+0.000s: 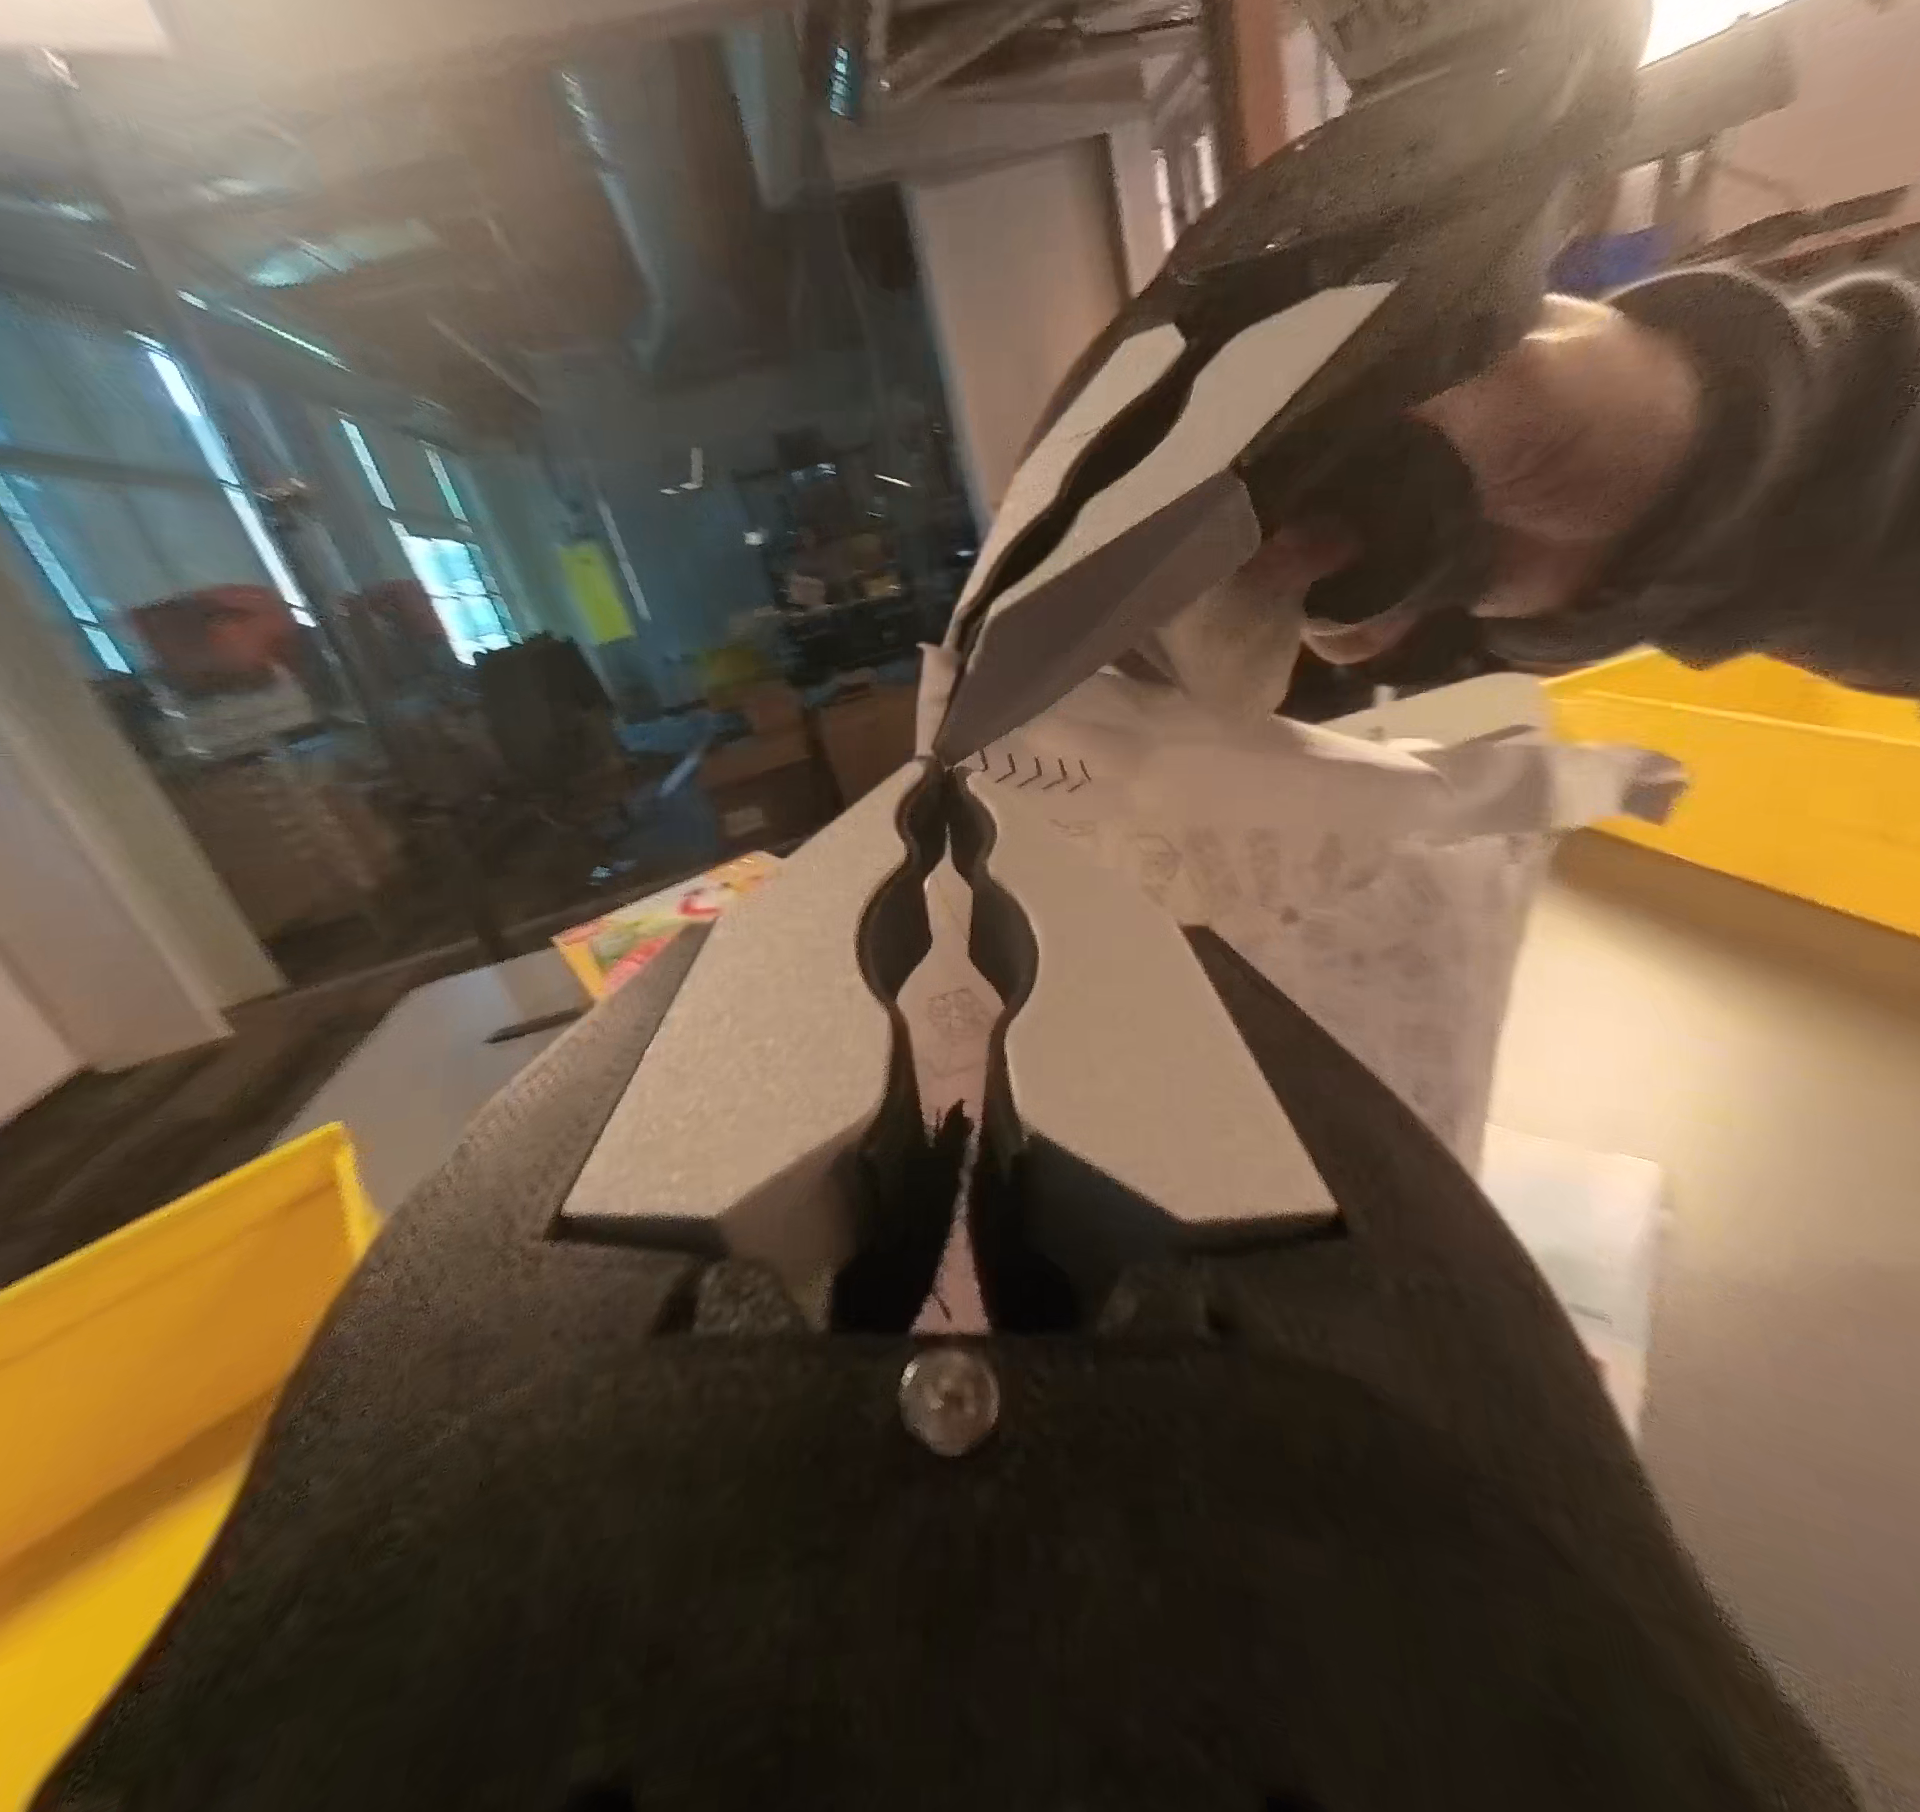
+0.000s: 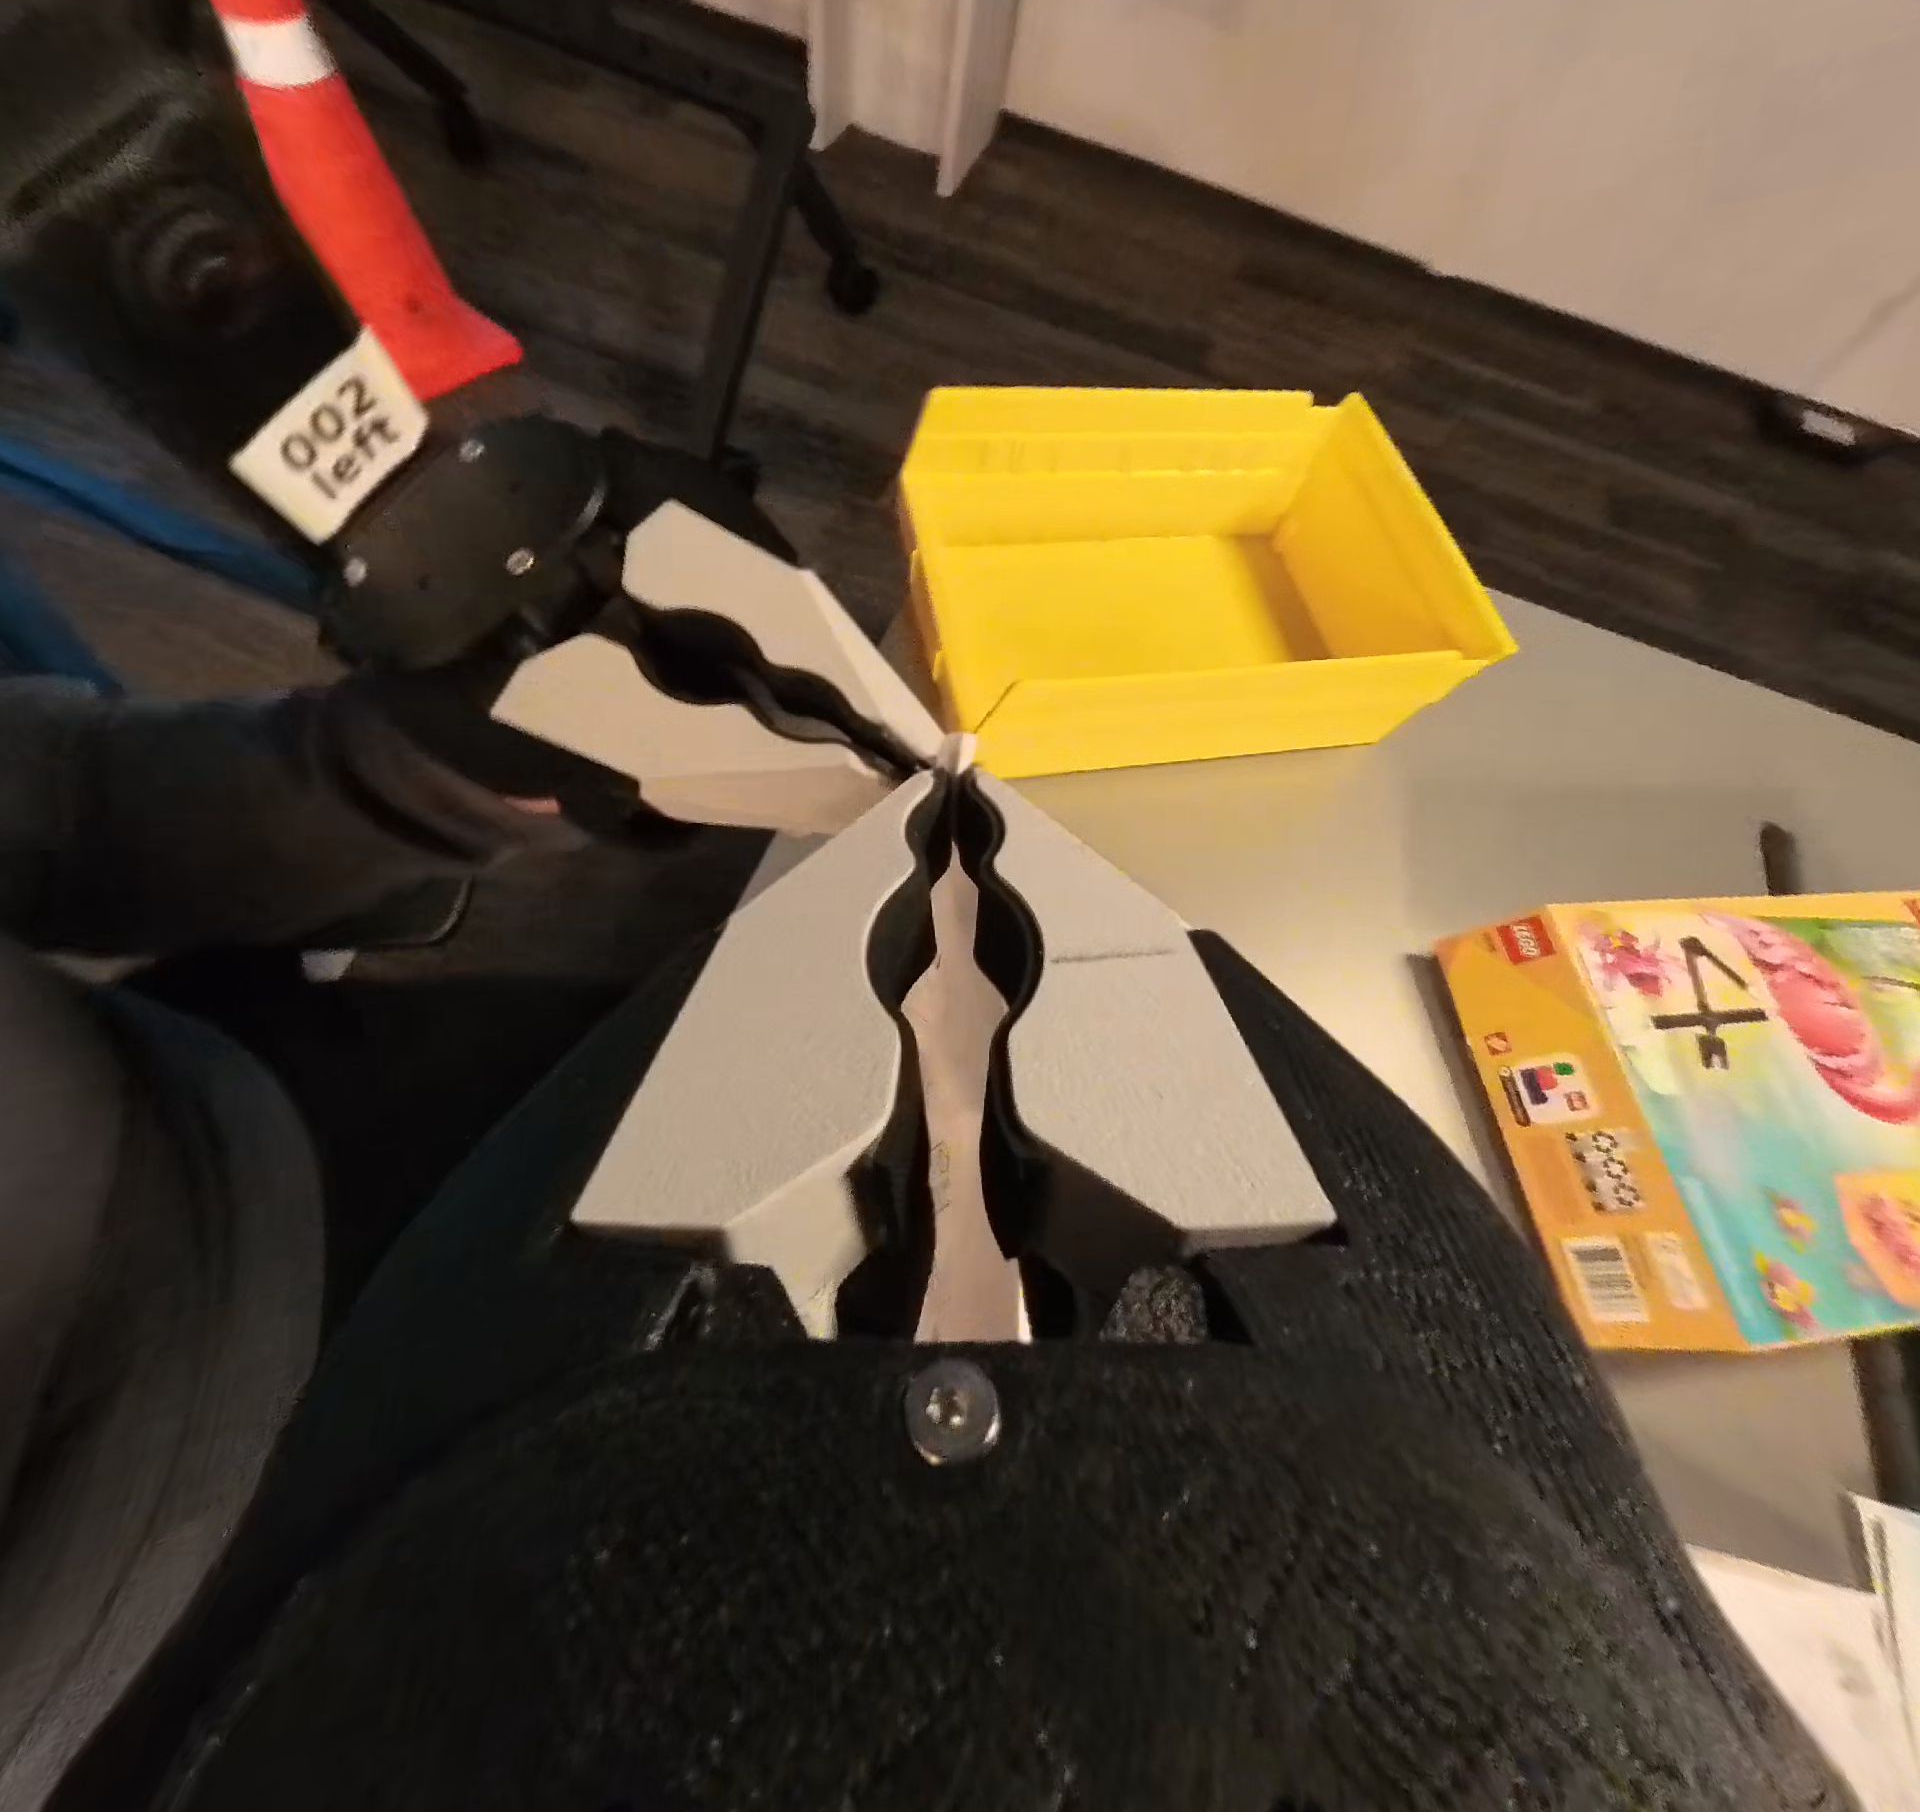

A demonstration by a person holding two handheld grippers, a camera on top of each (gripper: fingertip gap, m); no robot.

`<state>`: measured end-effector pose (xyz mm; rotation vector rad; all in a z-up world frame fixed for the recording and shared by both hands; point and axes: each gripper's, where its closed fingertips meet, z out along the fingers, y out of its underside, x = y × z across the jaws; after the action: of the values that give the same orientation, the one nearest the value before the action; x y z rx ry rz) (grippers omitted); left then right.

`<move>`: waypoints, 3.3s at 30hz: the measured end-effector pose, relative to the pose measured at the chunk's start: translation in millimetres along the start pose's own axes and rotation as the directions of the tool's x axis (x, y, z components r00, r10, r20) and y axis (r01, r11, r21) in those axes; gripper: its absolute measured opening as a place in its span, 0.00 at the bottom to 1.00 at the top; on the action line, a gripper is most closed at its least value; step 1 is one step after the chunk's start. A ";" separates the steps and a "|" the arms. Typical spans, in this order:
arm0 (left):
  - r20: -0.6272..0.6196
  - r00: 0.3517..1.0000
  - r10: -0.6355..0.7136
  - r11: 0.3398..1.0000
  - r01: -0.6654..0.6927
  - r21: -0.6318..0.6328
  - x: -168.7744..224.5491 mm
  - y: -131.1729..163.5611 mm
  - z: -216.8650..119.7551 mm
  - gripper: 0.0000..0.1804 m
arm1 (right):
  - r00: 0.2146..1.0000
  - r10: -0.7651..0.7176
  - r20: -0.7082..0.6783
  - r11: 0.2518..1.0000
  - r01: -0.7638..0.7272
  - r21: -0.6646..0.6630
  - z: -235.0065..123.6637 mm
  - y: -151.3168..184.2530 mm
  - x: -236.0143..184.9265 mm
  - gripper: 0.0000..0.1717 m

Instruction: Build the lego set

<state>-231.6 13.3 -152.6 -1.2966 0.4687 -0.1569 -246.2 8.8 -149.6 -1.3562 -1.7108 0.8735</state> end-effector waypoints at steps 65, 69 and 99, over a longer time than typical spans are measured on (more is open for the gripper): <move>0.245 0.953 0.180 0.980 -0.152 -0.129 -24.0 67.7 -68.2 0.00 | 0.366 0.542 -0.757 0.801 -0.496 0.334 -241.6 208.3 264.2 0.00; 0.229 0.953 0.197 0.978 -0.175 -0.111 -24.2 62.6 -62.7 0.00 | 0.558 0.553 -0.619 0.784 -0.599 0.161 -211.1 205.6 212.4 0.00; -0.280 0.908 -0.311 0.943 0.331 0.024 12.3 70.1 -63.2 0.09 | 0.963 0.128 0.238 0.992 -0.128 -0.017 -23.5 203.9 -9.1 0.00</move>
<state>-257.3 -28.0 -234.4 -1.2810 0.4747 -0.6314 -132.2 41.5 -317.4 -1.4219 -1.8179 1.1480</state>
